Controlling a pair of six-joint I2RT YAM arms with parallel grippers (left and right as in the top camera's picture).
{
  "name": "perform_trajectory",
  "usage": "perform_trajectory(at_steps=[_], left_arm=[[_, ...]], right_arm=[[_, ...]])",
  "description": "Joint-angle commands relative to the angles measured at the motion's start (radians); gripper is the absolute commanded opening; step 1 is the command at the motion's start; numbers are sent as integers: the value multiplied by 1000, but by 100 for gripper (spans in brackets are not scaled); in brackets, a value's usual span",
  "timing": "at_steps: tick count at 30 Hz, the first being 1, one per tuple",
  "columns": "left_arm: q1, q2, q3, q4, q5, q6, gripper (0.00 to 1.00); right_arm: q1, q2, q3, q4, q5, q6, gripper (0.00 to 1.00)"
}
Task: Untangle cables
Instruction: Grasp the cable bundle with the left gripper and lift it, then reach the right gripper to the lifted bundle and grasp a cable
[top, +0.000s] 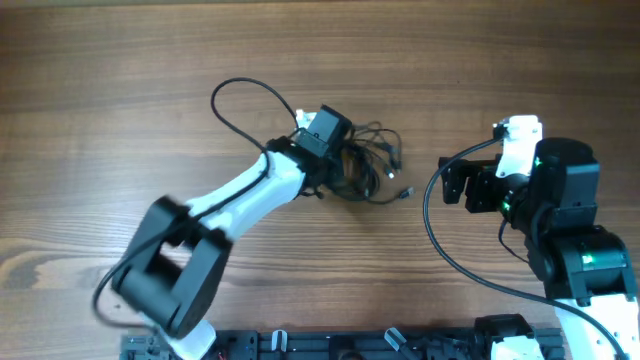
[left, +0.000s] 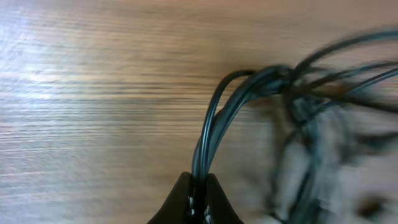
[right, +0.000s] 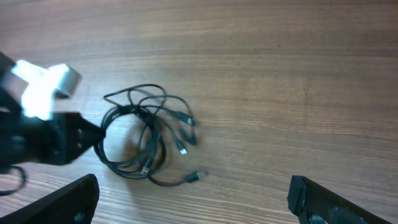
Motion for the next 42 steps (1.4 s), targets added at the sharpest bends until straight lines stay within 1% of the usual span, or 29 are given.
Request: perform_trajectory(at_steps=[1,5,9,12,16,22,27,30,32,34,35,37,40,42], left_arm=[[44,-145,6,-5,243,5,4],[125,-220,6,-14,417,5,4],[206,-246,6,-10,582,4,4],[260,-246,6,-3,730,4,4],[280,-246,6,23,854,4,4],[279,-246,6,153,1058,3,4],[279,-246,6,158,1076,3,4],[279,-246,6,163,1113,3,4],[278,-246,6,163,1119,3,4],[276,-246,6,166,1119,4,4],[275,-246,6,168,1118,4,4],[275,-246,6,174,1118,4,4],[275,-246,6,177,1110,4,4],[275,-246,6,177,1110,4,4]], right_arm=[[5,34,21,1,-72,13,100],[5,80,21,-12,-127,13,100],[5,136,21,-21,-188,13,100],[5,184,21,-19,-283,13,100],[5,245,21,-14,-377,14,100],[5,314,21,5,-454,15,100],[5,318,21,32,-453,44,99],[5,318,21,61,-453,106,97],[5,318,21,83,-453,160,93],[5,318,21,98,-460,216,83],[5,318,21,101,-472,233,80],[5,318,21,103,-512,270,79],[5,318,21,95,-565,317,71],[5,318,21,77,-565,375,69]])
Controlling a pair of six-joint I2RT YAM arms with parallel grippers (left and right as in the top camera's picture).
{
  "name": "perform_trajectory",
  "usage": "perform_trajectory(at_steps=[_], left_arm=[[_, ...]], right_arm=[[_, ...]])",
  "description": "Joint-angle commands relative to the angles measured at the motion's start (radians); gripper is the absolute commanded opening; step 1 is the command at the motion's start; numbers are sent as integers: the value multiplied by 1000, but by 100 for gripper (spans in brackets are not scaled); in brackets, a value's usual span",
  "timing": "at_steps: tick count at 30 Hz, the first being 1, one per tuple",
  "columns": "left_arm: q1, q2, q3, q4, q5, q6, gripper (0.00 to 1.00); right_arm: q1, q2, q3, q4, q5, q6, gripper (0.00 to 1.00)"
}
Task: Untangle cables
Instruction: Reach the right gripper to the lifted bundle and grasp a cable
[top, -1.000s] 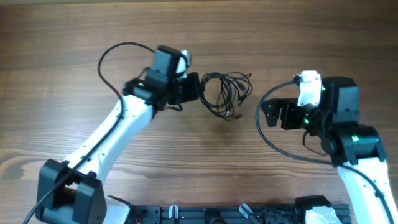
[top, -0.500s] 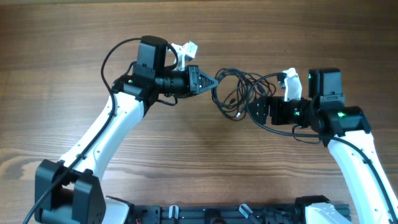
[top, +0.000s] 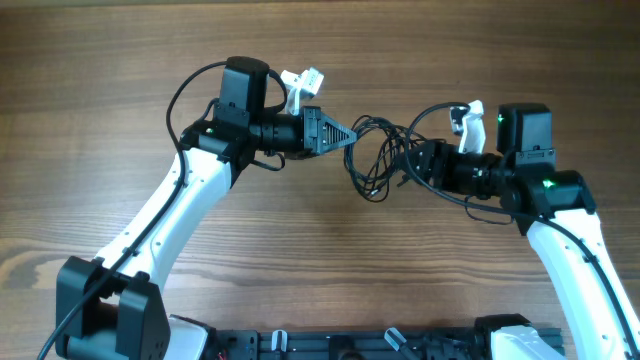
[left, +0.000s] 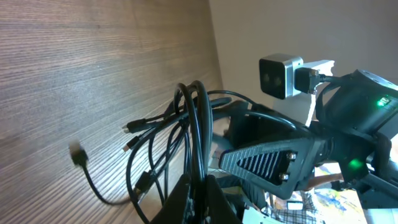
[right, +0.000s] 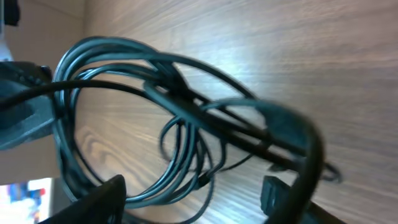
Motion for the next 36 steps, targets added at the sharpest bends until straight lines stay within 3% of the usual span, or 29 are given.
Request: perform_trajectory(at_steps=[1,6,12,22,36], left_arm=[[-2,-21,6,7,34,4,4],[-2,-21,6,7,34,5,4],[-3,-21,6,7,26,5,4],[-5,-21,6,7,8,4,4],[-5,-21,6,7,8,4,4]], right_arm=[[5,4,21,-28,-63,143,66],[5,4,20,-82,-67,235,65],[5,4,20,-118,-143,235,65],[43,4,19,-105,-92,264,64],[287,63,19,61,180,607,65]])
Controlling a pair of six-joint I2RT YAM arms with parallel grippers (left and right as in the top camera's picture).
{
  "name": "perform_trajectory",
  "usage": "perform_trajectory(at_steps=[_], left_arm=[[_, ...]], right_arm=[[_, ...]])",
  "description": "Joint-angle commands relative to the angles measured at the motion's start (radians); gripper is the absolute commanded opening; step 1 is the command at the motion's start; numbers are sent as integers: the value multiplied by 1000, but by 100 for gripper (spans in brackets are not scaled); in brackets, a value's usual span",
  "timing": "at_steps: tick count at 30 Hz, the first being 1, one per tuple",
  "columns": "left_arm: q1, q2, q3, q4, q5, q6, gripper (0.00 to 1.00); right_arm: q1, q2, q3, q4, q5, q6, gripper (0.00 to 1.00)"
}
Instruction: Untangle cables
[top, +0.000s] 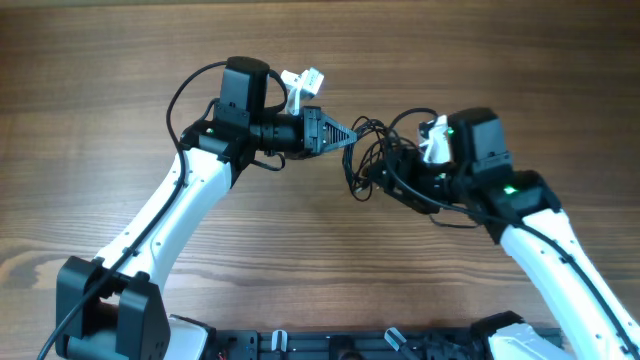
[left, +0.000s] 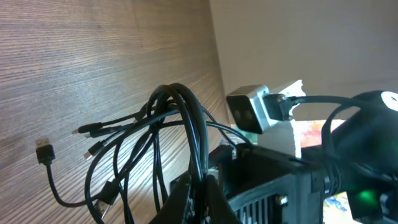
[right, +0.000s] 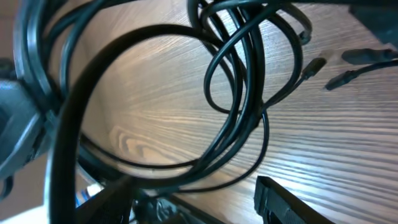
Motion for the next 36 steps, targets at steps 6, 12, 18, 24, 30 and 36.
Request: perform_trajectory(at_steps=[6,12,18,24,30,36], left_arm=[[-3,-21,6,6,12,4,4],[-3,-21,6,6,12,4,4],[-3,-21,6,6,12,4,4],[-3,-21,6,-20,-22,51,52],[-3,-21,6,-192,-292,68,84],[-3,-21,6,-288,-462,92,77]], right_arm=[[107,119,19,77,169,309,55],[106,153,19,151,207,380,47],[106,154,19,187,195,392,14],[106,154,19,199,97,174,4],[106,153,19,237,-27,-121,4],[106,144,19,259,-29,-195,4]])
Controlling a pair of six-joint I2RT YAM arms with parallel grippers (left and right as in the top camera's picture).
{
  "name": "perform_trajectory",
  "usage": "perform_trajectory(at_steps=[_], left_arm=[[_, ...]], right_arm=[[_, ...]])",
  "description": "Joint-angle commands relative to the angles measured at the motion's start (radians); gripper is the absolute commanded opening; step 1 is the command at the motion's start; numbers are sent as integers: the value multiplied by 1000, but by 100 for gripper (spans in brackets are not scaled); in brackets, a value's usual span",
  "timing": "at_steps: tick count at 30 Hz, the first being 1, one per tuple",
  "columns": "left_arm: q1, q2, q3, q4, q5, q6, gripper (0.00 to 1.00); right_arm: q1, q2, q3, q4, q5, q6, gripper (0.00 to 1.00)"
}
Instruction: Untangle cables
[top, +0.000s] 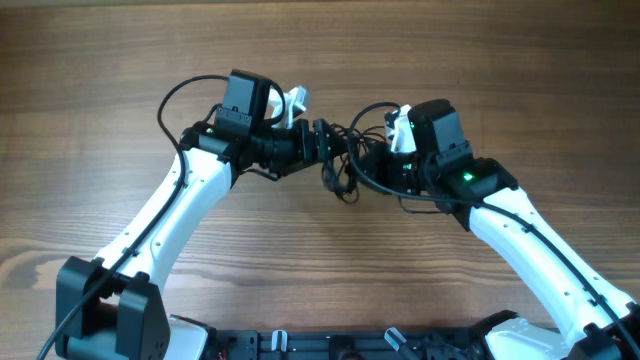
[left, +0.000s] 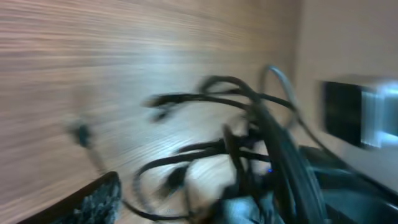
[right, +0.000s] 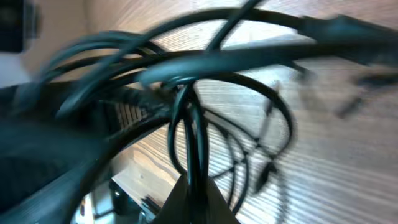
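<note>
A tangle of thin black cables (top: 338, 165) hangs between my two grippers near the table's middle, a loose end (top: 346, 192) drooping toward the wood. My right gripper (top: 368, 168) is shut on a few strands; in the right wrist view its fingers (right: 211, 202) pinch them while loops (right: 205, 62) spread above. My left gripper (top: 322, 140) sits at the bundle's left side and is open: the blurred left wrist view shows one finger (left: 93, 199) far off to the left, with the cables (left: 236, 143) loose in front of it.
The wooden table (top: 100, 60) stretches all around. A black rack (top: 330, 345) lines the front edge. Both arms' own black leads arc above their wrists. A small plug (left: 81, 132) dangles near the wood.
My right gripper, open around the loops before, is now shut on strands of the bundle. My left gripper, shut on the cables then, now stands open. The bundle sits a little further left.
First my left gripper was shut on the bundle lying on the table, with the right arm off to the right, open. Then the left held the bundle up and the open right gripper was at the loops. Now the right grips and the left has let go.
</note>
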Motion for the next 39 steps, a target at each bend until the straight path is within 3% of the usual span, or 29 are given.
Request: perform_trajectory(at_steps=[1,8,15,19,20,25,29,31,35,39], left_arm=[[-2,-20,6,-23,-148,31,77],[57,-43,6,-13,-94,31,76],[190,-132,6,106,215,30,83],[238,-172,6,93,200,31,82],[246,-173,6,77,174,31,80],[270,-169,6,-75,17,30,49],[271,-169,6,-132,12,31,45],[270,-169,6,-138,19,31,46],[270,-169,6,-130,143,42,61],[264,-169,6,-110,238,88,63]], right_arm=[[1,-6,19,23,-37,-111,4],[-21,-7,19,19,13,-27,4],[-21,-6,19,35,11,30,4],[-21,-6,19,82,-69,31,4],[-21,-6,19,101,-93,32,4],[-21,-6,19,244,-169,155,4],[-21,-6,19,335,-209,225,4],[-21,-6,19,346,-212,242,4],[-21,-6,19,344,-213,249,4],[-21,-6,19,345,-229,319,4]])
